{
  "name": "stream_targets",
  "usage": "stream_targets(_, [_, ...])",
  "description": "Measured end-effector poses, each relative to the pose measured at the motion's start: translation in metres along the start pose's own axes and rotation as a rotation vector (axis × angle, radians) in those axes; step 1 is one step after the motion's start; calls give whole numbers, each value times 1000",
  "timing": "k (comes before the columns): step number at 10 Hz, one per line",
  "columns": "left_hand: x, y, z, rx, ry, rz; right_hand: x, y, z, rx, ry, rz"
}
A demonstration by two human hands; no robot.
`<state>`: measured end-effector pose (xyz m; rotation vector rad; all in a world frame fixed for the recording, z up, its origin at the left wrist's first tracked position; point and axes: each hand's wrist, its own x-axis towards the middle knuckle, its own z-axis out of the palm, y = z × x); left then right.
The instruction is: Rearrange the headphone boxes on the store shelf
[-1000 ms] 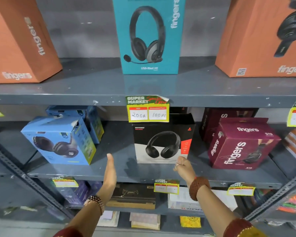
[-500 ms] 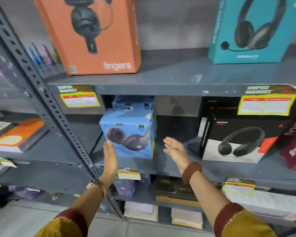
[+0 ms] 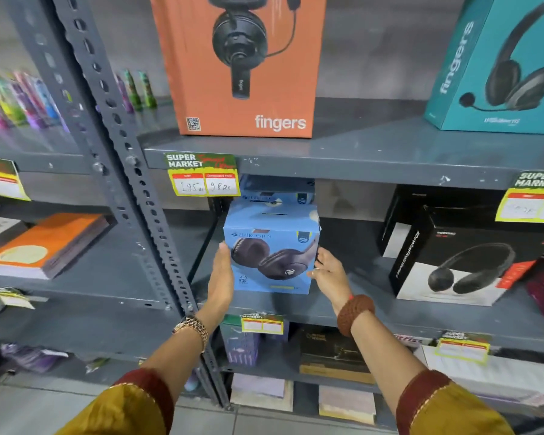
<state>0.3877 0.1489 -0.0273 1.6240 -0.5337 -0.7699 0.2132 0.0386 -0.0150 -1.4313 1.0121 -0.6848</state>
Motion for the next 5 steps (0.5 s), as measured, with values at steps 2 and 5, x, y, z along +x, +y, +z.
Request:
stream_targets(2, [-11, 13, -3, 18, -82, 38, -9, -9, -1, -25, -11, -8])
stream_targets(5, [-68, 43, -2, 270, 94, 845, -39, -21, -21, -120, 226, -319])
